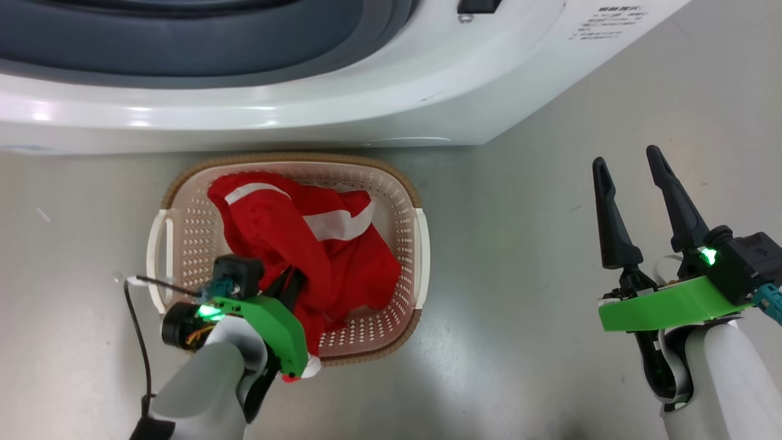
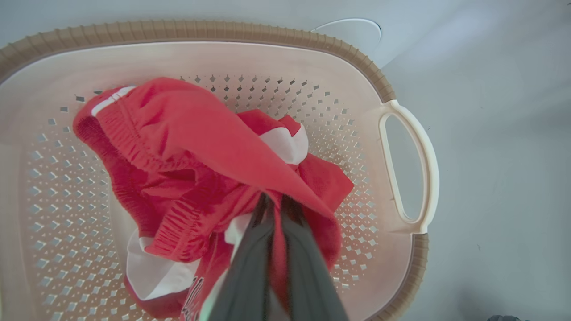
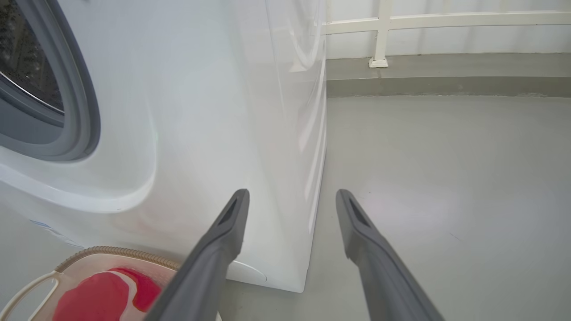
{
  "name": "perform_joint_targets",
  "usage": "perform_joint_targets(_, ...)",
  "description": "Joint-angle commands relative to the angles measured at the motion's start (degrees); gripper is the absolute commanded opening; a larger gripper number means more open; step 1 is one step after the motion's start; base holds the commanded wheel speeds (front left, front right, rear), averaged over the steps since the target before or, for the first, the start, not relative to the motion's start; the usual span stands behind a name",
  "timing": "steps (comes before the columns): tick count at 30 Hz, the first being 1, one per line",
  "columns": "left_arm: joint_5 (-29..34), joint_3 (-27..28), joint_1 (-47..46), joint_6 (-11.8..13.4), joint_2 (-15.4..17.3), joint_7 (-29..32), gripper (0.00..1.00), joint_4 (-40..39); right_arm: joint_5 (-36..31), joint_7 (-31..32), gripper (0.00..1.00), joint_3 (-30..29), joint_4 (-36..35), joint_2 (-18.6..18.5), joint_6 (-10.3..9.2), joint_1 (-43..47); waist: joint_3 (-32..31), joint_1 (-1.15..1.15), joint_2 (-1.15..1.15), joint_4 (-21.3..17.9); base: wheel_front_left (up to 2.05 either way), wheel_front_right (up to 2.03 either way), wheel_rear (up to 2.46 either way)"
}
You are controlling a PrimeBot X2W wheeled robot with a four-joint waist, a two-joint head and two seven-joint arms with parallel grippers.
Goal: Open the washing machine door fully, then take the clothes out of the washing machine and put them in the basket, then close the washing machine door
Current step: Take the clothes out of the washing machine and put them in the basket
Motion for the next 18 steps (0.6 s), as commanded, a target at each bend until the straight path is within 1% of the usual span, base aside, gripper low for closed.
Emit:
perform_joint_targets(1,-1.16,0.31,-0.26,-0.32,1.56,-0.78,0.00,0.04,0.42,-0.36,1.00,1.70,-1.28,0.05,0.35,-0.19,0.53,0.00,0.00,-0.44,0.00,0.00,0.00)
perform_joint_targets(8,-4.55,0.00,-1.93,-0.32,2.40,-0.90,0.00,1.18,0.62,-0.36,1.00,2.13,-1.16,0.05,0.35,-0.59,1.02,0.00,0.00,-1.08,0.00,0.00,0.00)
perform_joint_targets(13,-4.68,0.85,-2.20,-0.33,2.95,-0.91,0.00,0.84,0.68,-0.36,1.00,2.28,-1.03,0.05,0.35,-0.67,0.95,0.00,0.00,-1.33,0.00,0.00,0.00)
perform_joint_targets(15,-4.56,0.88,-2.19,-0.33,3.03,-0.91,0.41,0.59,0.72,-0.36,1.00,2.25,-0.98,0.05,0.35,-0.65,0.74,0.00,0.00,-1.36,0.00,0.00,0.00)
perform_joint_targets(16,-4.60,0.94,-2.12,-0.33,3.04,-0.91,0.53,0.44,0.72,-0.36,1.00,2.24,-0.94,0.05,0.35,-0.61,0.63,0.00,0.00,-1.34,0.00,0.00,0.00)
perform_joint_targets(17,-4.62,1.07,-2.07,-0.33,3.13,-0.91,0.81,0.18,0.72,-0.36,1.00,2.23,-0.91,0.05,0.35,-0.56,0.50,0.00,0.00,-1.30,0.00,0.00,0.00)
perform_joint_targets(18,-4.66,1.23,-1.97,-0.33,3.21,-0.91,1.00,-0.04,0.73,-0.36,1.00,2.23,-0.87,0.05,0.35,-0.50,0.34,0.00,0.00,-1.26,0.00,0.00,0.00)
